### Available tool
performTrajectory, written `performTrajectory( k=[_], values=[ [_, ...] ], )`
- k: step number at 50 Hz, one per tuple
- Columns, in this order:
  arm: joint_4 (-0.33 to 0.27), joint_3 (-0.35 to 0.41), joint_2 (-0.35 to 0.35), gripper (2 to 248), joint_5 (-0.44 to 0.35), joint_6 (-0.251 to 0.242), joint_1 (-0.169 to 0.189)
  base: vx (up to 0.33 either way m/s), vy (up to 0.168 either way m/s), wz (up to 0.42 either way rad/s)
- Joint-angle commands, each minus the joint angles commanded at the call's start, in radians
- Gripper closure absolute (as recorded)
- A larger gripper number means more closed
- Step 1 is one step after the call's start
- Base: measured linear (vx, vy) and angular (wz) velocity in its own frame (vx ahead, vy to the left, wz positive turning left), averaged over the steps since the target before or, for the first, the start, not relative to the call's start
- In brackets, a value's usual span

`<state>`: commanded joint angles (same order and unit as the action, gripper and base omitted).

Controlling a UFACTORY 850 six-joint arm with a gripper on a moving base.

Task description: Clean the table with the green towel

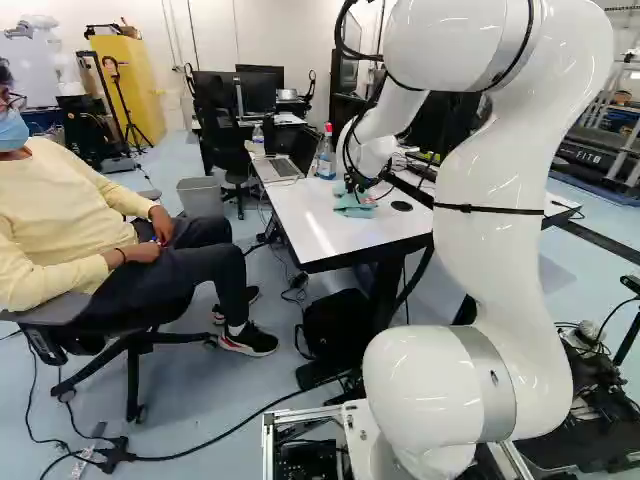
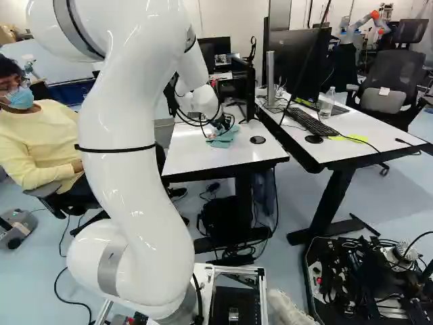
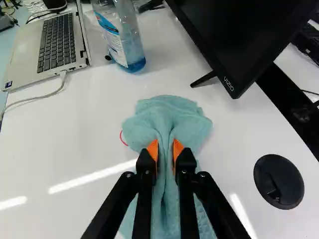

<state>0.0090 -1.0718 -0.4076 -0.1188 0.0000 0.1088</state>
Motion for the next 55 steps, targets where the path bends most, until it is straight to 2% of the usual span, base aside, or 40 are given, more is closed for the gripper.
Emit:
performTrajectory(
  k=[55],
  values=[
    [0.0,0.0,0.0,196,0.111,0.0,0.0,0.0,0.0,0.0]
  ],
)
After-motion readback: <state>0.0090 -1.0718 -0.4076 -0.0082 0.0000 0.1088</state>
